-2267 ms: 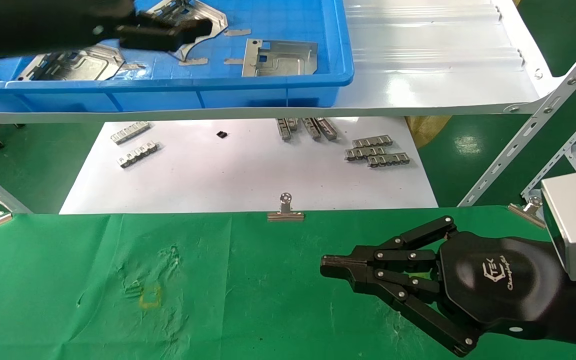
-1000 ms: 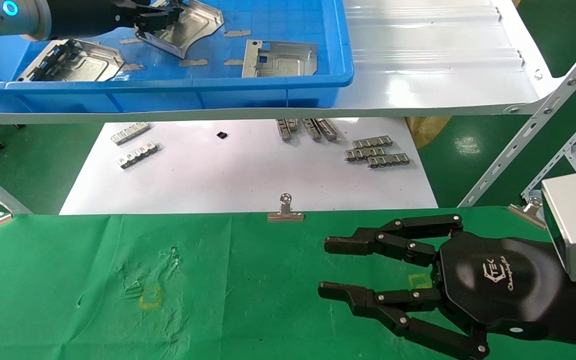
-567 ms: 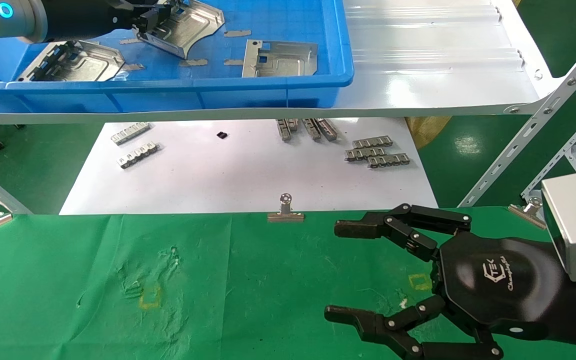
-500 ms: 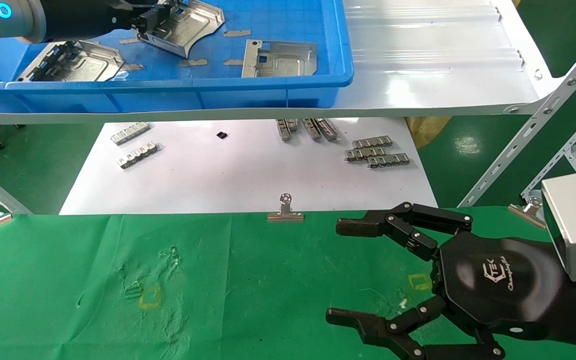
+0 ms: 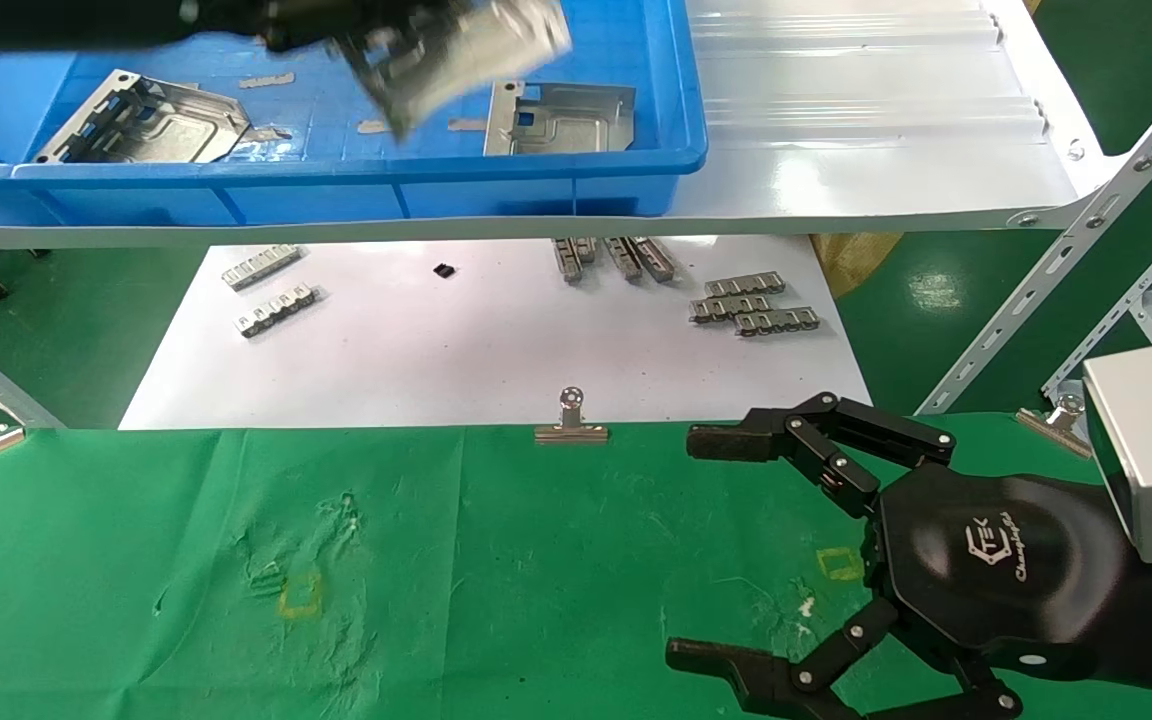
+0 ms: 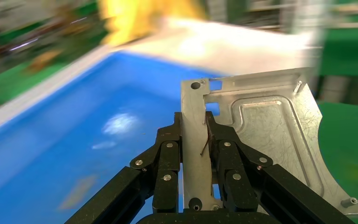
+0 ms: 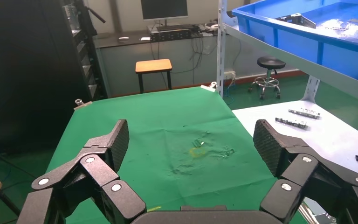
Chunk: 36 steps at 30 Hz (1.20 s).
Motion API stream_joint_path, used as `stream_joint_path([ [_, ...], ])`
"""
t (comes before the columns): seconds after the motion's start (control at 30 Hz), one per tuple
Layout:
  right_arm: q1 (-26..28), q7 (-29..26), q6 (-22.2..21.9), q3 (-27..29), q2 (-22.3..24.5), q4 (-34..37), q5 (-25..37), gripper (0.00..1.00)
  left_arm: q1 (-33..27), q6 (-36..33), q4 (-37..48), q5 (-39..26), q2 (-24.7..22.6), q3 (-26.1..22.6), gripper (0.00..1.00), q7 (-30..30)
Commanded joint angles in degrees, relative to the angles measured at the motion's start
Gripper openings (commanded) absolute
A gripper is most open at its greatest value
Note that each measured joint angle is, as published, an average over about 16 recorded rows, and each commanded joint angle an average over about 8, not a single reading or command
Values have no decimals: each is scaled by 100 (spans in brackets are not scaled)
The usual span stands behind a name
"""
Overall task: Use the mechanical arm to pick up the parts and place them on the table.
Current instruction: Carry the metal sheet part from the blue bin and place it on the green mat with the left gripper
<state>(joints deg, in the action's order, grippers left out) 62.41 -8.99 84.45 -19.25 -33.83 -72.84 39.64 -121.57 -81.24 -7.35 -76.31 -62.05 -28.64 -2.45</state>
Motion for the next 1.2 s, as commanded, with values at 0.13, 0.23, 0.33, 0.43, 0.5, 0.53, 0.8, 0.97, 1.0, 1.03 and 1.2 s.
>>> stream_joint_path([
  [0.13,0,0,0,-1,0,0,0,100,179,-1015,-246,233,281,44,0,-423],
  [0.23,0,0,0,-1,0,0,-1,100,410,-1074,-624,384,476,-55,0,-563],
  [0.33,0,1,-1,-1,0,0,-1,100,751,-1095,-1228,676,771,-217,0,-652],
  [0.43,0,1,-1,-2,1,0,-1,100,1156,-1089,-1936,1091,1162,-434,0,-685],
  [0.5,0,1,-1,-2,1,0,-1,100,1420,-1069,-2368,1331,1446,-611,0,-740],
  [0.53,0,1,-1,-2,1,0,-1,100,1535,-1055,-2547,1404,1575,-707,0,-800],
  [0.8,1,1,-1,-3,1,0,-2,100,2164,-948,-2888,1182,2128,-1463,0,-2297],
  [0.97,1,2,-1,-3,1,0,-2,100,2377,-846,-2192,1070,2057,-1675,0,-3080],
  [1.0,1,2,-1,-4,1,0,-2,100,2407,-834,-2037,1053,2026,-1700,0,-3195],
  [1.03,1,2,-1,-4,1,0,-2,100,2435,-832,-1898,1037,1993,-1722,0,-3296],
  [1.2,1,2,-2,-4,2,0,-3,100,2566,-875,-1370,983,1826,-1840,0,-3677],
])
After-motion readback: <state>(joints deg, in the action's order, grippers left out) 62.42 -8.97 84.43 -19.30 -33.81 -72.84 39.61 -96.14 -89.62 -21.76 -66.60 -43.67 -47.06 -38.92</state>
